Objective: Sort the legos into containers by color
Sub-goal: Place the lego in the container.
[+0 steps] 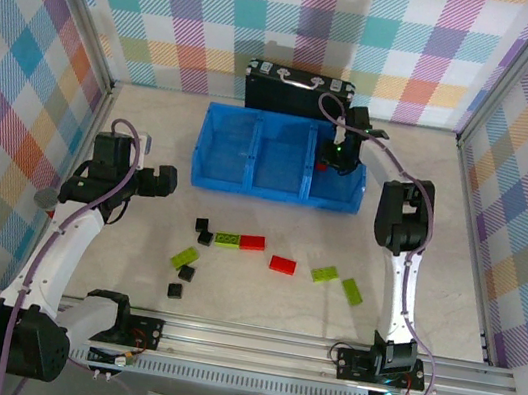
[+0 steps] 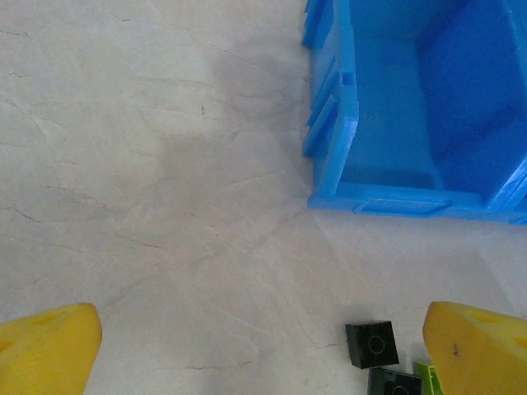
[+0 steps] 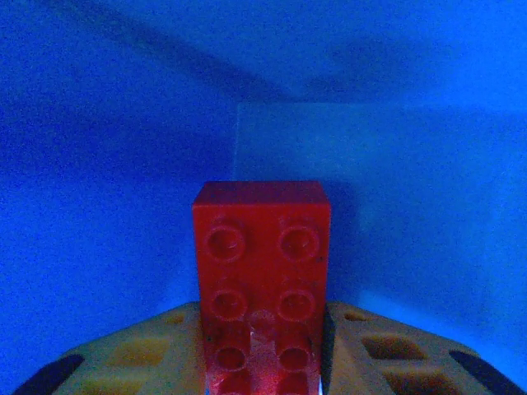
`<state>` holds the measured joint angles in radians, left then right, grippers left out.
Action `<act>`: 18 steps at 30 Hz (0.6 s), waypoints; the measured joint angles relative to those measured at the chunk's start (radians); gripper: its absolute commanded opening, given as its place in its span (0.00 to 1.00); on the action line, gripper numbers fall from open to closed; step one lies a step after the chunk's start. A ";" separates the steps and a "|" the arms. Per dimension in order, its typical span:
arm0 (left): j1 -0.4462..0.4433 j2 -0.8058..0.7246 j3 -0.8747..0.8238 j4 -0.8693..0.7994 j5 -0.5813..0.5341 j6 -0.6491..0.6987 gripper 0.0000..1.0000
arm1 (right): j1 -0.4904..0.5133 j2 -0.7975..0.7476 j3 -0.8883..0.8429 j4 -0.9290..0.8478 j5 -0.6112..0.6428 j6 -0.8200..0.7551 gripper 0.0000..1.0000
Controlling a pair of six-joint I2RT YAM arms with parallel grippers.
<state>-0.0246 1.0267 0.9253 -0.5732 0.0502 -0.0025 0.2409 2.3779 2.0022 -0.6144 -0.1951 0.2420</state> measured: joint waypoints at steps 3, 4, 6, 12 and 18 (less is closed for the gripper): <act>0.000 0.000 0.000 0.000 0.000 0.000 1.00 | 0.000 0.008 0.001 0.007 -0.005 0.007 0.47; 0.000 0.000 0.000 0.000 0.000 0.000 1.00 | -0.002 0.009 0.001 0.008 -0.005 0.006 0.48; 0.000 0.000 0.000 0.000 0.000 0.000 1.00 | -0.005 0.010 0.001 0.008 -0.006 0.008 0.49; 0.000 0.002 0.000 0.000 0.000 0.000 1.00 | -0.005 0.007 -0.006 0.016 -0.006 0.008 0.50; 0.000 0.002 0.000 0.000 0.000 0.000 1.00 | -0.005 -0.021 -0.032 0.028 -0.016 0.008 0.50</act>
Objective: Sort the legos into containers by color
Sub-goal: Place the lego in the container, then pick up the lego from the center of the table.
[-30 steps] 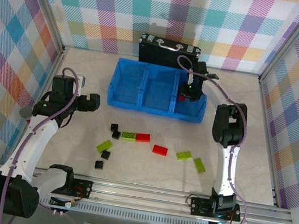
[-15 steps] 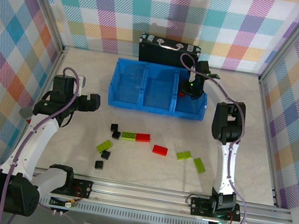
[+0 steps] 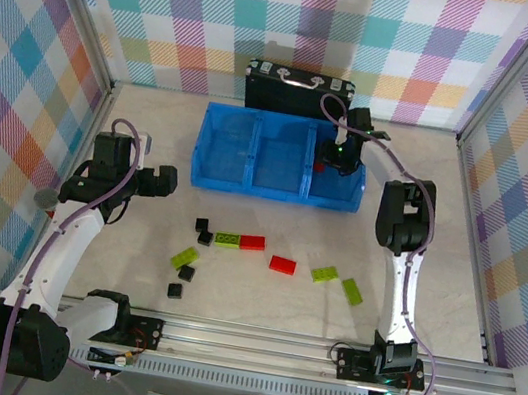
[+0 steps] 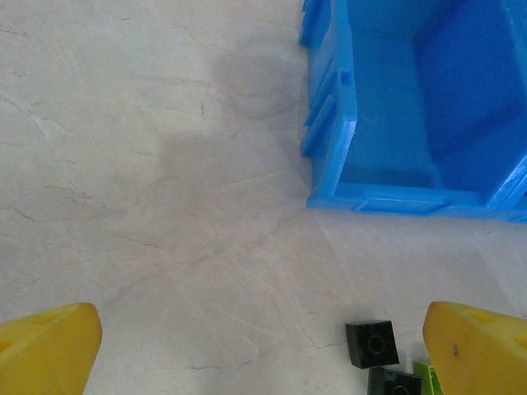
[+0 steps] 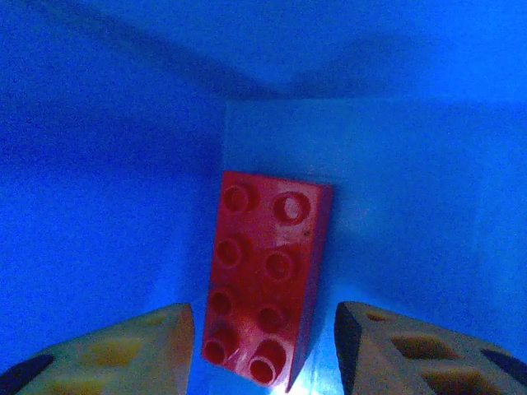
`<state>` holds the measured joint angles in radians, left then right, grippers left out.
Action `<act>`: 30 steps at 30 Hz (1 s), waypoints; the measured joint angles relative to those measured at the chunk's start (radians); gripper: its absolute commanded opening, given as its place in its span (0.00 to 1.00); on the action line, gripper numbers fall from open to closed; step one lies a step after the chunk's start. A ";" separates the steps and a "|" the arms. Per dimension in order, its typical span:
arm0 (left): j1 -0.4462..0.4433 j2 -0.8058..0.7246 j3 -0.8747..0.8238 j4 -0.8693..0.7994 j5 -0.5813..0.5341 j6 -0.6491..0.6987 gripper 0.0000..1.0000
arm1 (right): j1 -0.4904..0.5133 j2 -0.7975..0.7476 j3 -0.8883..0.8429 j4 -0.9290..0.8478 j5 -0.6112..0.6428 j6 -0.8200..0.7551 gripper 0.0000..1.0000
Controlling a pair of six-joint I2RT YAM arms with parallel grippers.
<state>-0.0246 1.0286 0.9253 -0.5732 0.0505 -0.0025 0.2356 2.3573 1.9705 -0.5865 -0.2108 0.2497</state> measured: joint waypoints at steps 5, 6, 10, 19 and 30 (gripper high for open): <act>0.000 0.009 0.000 0.000 0.000 0.000 1.00 | 0.000 -0.077 -0.039 -0.005 -0.007 0.000 0.50; 0.000 0.011 0.000 0.000 0.000 0.000 1.00 | 0.000 -0.097 -0.046 -0.006 -0.008 0.000 0.49; 0.000 0.018 0.000 0.000 0.004 0.000 0.99 | 0.000 -0.176 -0.101 -0.012 -0.008 0.000 0.49; 0.000 0.046 0.000 0.000 0.037 0.000 0.96 | 0.007 -0.337 -0.292 -0.045 -0.006 0.002 0.47; -0.001 0.050 0.000 -0.002 0.073 0.000 0.94 | 0.050 -0.551 -0.510 -0.050 0.015 0.022 0.45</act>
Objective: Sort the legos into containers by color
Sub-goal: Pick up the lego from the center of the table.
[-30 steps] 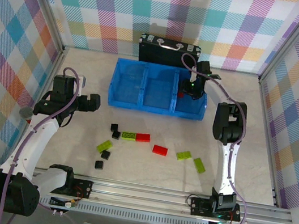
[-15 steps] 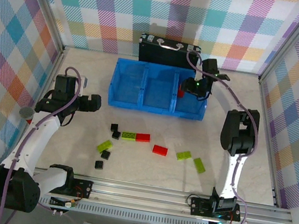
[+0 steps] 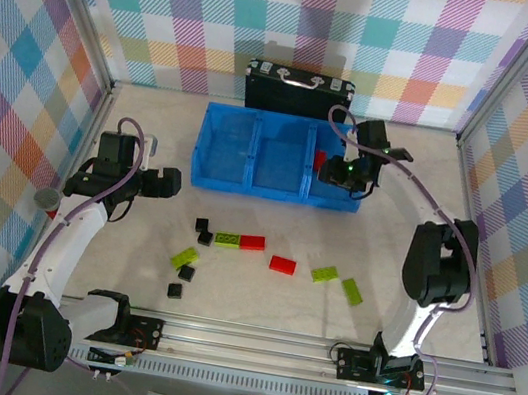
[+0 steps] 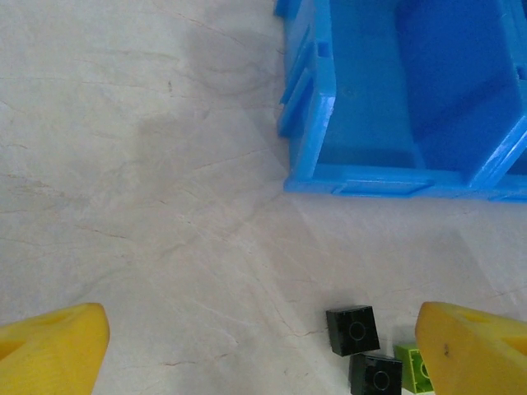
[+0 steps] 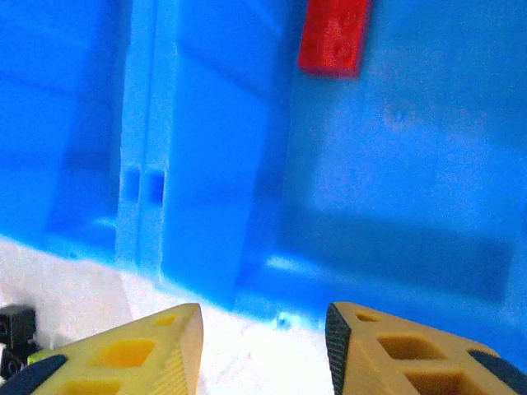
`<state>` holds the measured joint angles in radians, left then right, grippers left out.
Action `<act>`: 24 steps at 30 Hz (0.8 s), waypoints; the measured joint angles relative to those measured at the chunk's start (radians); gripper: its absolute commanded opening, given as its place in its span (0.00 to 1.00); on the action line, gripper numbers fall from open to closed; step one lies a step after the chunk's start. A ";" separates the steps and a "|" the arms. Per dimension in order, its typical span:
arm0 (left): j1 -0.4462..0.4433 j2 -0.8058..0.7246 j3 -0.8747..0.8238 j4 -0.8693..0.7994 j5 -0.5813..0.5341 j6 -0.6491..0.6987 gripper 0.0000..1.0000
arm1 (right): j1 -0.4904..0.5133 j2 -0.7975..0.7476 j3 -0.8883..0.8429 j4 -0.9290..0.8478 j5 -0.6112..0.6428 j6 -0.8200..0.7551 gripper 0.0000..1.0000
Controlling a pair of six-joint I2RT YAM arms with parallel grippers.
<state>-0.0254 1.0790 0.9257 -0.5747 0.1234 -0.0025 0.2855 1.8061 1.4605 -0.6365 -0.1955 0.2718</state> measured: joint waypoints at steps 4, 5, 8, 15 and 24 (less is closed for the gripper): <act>-0.001 0.000 0.001 -0.005 0.014 0.000 0.92 | 0.017 -0.056 -0.083 0.002 0.004 0.012 0.45; -0.005 0.002 0.002 -0.010 0.014 0.000 0.91 | 0.019 -0.069 -0.103 0.005 0.006 0.017 0.45; -0.024 0.019 0.024 -0.053 0.010 -0.001 0.89 | 0.031 -0.114 -0.151 0.006 0.015 0.030 0.45; -0.101 0.056 0.083 -0.154 -0.011 -0.035 0.85 | 0.037 -0.222 -0.214 0.005 0.034 0.035 0.45; -0.278 0.150 0.087 -0.183 -0.073 -0.179 0.84 | 0.040 -0.310 -0.317 0.007 0.038 0.060 0.45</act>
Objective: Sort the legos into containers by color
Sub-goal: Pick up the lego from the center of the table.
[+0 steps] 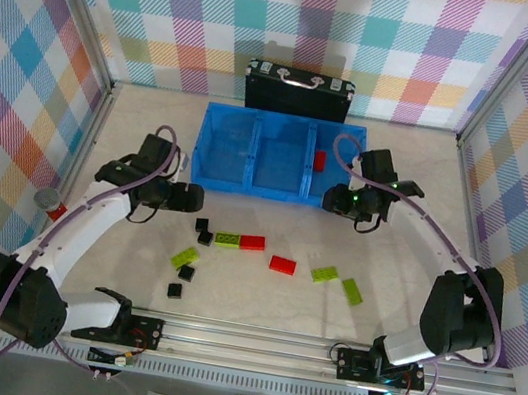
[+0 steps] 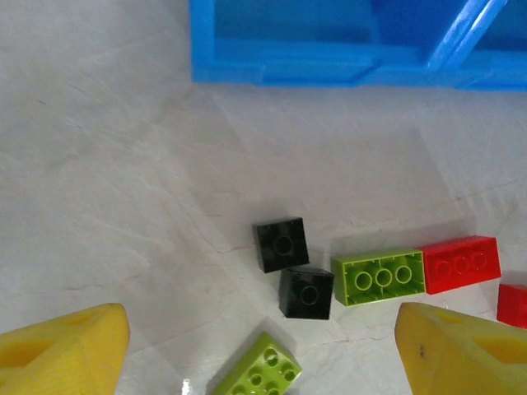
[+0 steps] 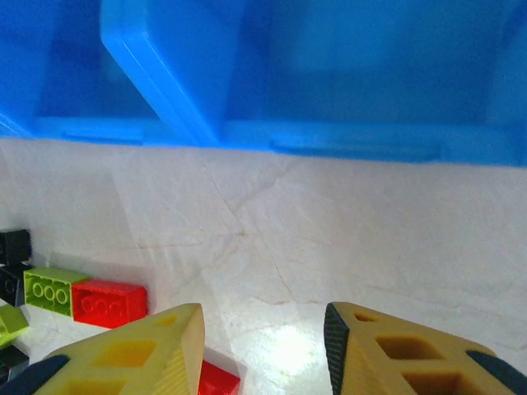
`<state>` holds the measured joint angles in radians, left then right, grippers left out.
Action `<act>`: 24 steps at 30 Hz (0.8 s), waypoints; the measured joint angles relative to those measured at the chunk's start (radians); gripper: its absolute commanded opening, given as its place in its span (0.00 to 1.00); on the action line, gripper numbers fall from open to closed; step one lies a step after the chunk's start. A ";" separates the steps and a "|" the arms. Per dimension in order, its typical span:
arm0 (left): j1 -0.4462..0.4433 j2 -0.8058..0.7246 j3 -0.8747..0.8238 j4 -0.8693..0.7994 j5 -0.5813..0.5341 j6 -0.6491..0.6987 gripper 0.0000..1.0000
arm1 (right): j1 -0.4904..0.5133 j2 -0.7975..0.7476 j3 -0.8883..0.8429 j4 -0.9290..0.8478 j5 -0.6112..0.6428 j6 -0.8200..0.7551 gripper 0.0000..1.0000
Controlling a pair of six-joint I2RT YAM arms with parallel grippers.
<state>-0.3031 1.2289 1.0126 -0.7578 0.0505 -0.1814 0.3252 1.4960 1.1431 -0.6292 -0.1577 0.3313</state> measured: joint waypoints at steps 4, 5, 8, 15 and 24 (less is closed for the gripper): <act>-0.078 0.072 0.000 0.007 -0.023 -0.062 0.85 | 0.005 -0.019 -0.034 0.001 0.000 0.013 0.46; -0.092 0.090 -0.002 0.011 -0.027 -0.074 0.84 | 0.007 -0.022 -0.041 0.000 0.000 0.016 0.46; -0.107 0.129 -0.009 0.027 -0.039 -0.108 0.82 | 0.010 -0.031 -0.061 -0.002 0.000 0.020 0.46; -0.108 0.231 -0.010 0.056 -0.061 -0.159 0.74 | 0.011 -0.073 -0.108 -0.008 0.000 0.024 0.47; -0.108 0.349 -0.010 0.087 -0.072 -0.204 0.61 | 0.021 -0.076 -0.122 -0.007 0.000 0.028 0.47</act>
<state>-0.4110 1.5784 1.0031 -0.6708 -0.0212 -0.3851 0.3462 1.4200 1.0210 -0.6361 -0.1574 0.3592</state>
